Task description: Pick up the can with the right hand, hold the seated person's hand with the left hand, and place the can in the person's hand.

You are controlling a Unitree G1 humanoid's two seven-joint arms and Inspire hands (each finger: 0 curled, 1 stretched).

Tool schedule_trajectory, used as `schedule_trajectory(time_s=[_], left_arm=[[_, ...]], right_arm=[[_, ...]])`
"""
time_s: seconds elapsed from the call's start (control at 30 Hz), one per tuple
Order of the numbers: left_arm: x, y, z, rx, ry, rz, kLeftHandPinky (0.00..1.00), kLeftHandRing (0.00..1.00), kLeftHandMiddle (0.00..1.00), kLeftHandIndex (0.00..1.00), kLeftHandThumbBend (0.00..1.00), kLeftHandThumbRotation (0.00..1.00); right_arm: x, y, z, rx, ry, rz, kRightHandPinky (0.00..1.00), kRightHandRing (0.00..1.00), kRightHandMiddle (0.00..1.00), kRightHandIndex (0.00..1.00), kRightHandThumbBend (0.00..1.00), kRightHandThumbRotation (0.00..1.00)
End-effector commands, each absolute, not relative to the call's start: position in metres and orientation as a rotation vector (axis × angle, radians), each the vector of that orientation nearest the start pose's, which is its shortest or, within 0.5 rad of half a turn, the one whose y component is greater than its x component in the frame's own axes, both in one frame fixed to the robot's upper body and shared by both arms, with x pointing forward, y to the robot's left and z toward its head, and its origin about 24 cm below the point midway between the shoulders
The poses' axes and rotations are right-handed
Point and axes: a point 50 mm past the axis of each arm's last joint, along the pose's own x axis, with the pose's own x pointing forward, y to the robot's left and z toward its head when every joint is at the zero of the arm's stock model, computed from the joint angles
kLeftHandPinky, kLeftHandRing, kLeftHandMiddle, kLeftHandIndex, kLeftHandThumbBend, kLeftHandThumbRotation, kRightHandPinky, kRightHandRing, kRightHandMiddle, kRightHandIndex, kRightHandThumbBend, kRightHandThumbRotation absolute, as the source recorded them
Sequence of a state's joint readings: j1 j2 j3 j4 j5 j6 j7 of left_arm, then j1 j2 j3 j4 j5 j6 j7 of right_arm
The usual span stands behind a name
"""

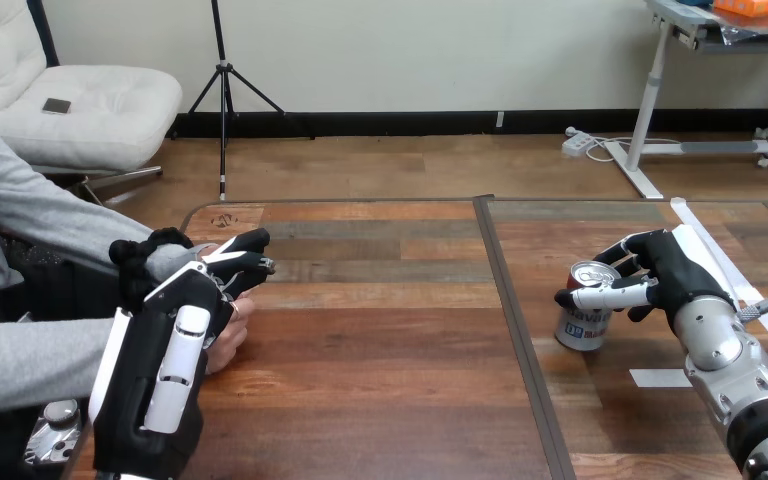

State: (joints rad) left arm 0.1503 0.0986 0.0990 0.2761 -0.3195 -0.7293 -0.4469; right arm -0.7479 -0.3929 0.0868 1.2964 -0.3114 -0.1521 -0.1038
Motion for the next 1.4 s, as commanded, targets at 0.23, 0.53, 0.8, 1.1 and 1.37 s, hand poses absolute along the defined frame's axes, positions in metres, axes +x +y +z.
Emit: schedule_trajectory(time_s=[0.23, 0.53, 0.8, 1.1, 1.37], left_arm=[[0.2099, 0.1973, 0.0351, -0.045, -0.434, -0.178, 0.8, 0.87, 0.82, 0.61, 0.39, 0.86], [0.2102, 0.1968, 0.0356, -0.037, -0.443, -0.169, 0.76, 0.85, 0.81, 0.6, 0.37, 0.88], [0.2103, 0.1963, 0.0349, -0.044, -0.44, -0.167, 0.73, 0.85, 0.81, 0.6, 0.39, 0.88], [0.2105, 0.1956, 0.0355, -0.053, -0.444, -0.17, 0.72, 0.86, 0.81, 0.59, 0.39, 0.87], [0.211, 0.1958, 0.0351, -0.051, -0.448, -0.168, 0.71, 0.85, 0.79, 0.58, 0.4, 0.86]], right_arm=[[0.3688, -0.2477, 0.057, -0.781, 0.249, -0.067, 0.37, 0.42, 0.47, 0.47, 0.74, 0.0], [0.3688, -0.2486, 0.0582, -0.792, 0.244, -0.053, 0.37, 0.42, 0.47, 0.47, 0.74, 0.0], [0.3685, -0.2492, 0.0594, -0.815, 0.232, -0.031, 0.37, 0.41, 0.46, 0.46, 0.75, 0.0], [0.3673, -0.2488, 0.0614, -0.841, 0.184, -0.002, 0.37, 0.42, 0.46, 0.46, 0.76, 0.0], [0.3667, -0.249, 0.0626, -0.827, 0.164, 0.006, 0.37, 0.41, 0.46, 0.46, 0.76, 0.0]])
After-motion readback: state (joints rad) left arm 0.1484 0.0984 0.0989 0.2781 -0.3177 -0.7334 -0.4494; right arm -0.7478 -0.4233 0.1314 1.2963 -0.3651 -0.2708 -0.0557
